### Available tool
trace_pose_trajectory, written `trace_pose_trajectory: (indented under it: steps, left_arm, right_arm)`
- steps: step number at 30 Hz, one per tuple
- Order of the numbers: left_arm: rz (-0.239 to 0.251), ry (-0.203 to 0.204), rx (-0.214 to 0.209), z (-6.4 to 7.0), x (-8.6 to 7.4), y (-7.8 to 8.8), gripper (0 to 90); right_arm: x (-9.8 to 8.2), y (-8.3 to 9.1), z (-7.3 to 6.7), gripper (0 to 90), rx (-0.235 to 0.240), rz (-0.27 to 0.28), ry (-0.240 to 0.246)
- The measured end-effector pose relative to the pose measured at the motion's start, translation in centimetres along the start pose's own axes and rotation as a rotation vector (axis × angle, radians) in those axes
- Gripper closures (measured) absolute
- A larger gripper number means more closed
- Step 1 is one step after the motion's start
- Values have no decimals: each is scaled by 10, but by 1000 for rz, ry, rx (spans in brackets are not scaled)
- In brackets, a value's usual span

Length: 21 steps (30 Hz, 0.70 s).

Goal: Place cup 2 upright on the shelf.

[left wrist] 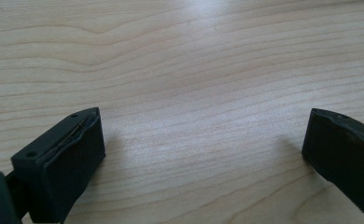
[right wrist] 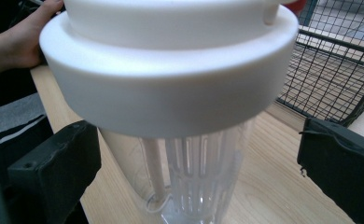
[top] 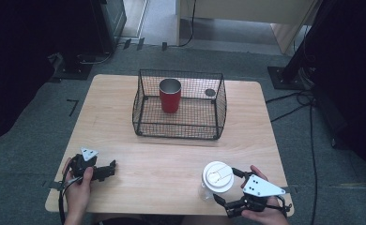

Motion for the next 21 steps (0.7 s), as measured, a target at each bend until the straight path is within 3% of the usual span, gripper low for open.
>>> trace_pose_trajectory:
  steps: [4,8,15,21]
  left_arm:
    - [0,0,0,0,0,0,0]
    - [1,0,0,0,0,0,0]
    - [-1,-2,0,0,0,0,0]
    - [-1,-2,0,0,0,0,0]
  right_arm:
    - [3,-5,-2,37,-12,7,-20]
    - [5,-9,-4,146,-32,20,-53]
    - [6,-18,-2,139,-95,35,-97]
    - [7,-29,-7,146,-161,43,-90]
Point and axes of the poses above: each handheld gripper's, and its own axes: y roughly backward along the jaws, x roughly out of its top, z roughly to its right, the point moved 3 cm from there along -y, roughly forward along the jaws, and after that the axes turned 8 degrees about y, right-handed, at the moved point
